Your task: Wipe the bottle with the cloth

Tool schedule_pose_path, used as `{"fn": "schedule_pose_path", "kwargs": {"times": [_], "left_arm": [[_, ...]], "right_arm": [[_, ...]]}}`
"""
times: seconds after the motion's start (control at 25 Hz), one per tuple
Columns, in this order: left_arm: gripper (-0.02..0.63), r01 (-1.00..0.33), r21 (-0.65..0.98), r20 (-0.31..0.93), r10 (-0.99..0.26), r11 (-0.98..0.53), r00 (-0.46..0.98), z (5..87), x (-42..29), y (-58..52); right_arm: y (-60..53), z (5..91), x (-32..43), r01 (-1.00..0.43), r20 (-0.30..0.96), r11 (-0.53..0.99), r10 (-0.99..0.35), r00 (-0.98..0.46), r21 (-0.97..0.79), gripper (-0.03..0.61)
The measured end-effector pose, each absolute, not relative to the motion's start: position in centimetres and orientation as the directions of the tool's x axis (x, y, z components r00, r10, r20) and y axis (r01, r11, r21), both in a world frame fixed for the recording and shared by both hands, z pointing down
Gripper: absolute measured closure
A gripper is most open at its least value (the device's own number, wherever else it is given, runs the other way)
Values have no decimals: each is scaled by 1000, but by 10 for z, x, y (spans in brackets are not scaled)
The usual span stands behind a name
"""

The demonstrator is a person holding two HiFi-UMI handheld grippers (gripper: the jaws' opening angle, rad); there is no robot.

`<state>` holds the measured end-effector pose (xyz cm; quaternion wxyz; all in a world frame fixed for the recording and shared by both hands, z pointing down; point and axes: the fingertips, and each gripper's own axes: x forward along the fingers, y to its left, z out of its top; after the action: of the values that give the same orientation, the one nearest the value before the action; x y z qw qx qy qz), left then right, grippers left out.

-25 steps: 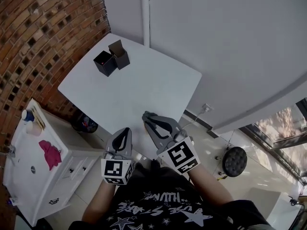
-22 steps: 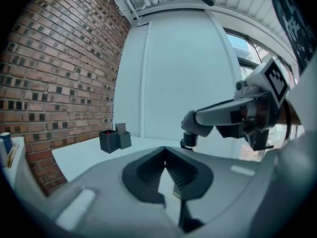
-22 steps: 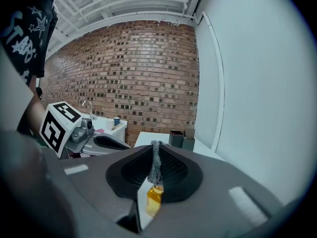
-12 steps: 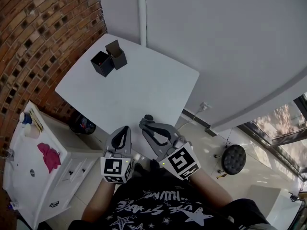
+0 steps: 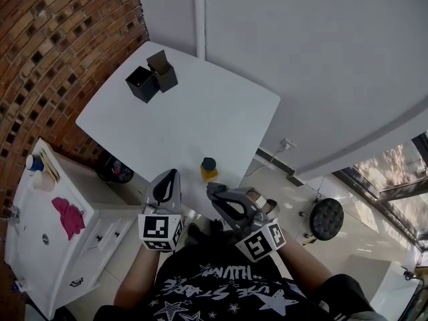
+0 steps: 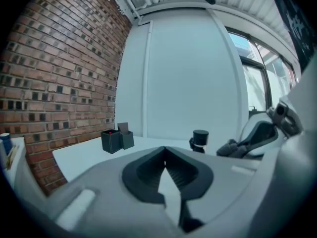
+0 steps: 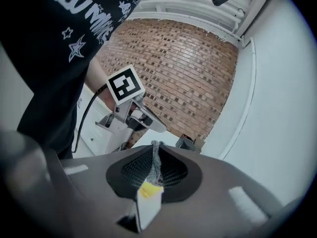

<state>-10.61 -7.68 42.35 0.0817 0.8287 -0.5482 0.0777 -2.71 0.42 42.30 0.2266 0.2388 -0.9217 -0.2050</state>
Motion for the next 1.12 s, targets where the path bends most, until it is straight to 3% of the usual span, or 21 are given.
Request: {"fn": "schedule_pose_path", "kwargs": {"times": [1.12], "left_arm": [[609, -916, 47, 254, -882, -398, 396, 433, -87, -87]], "right_arm": [[-11, 511, -33, -194, 458, 897, -376, -805, 396, 540]]}}
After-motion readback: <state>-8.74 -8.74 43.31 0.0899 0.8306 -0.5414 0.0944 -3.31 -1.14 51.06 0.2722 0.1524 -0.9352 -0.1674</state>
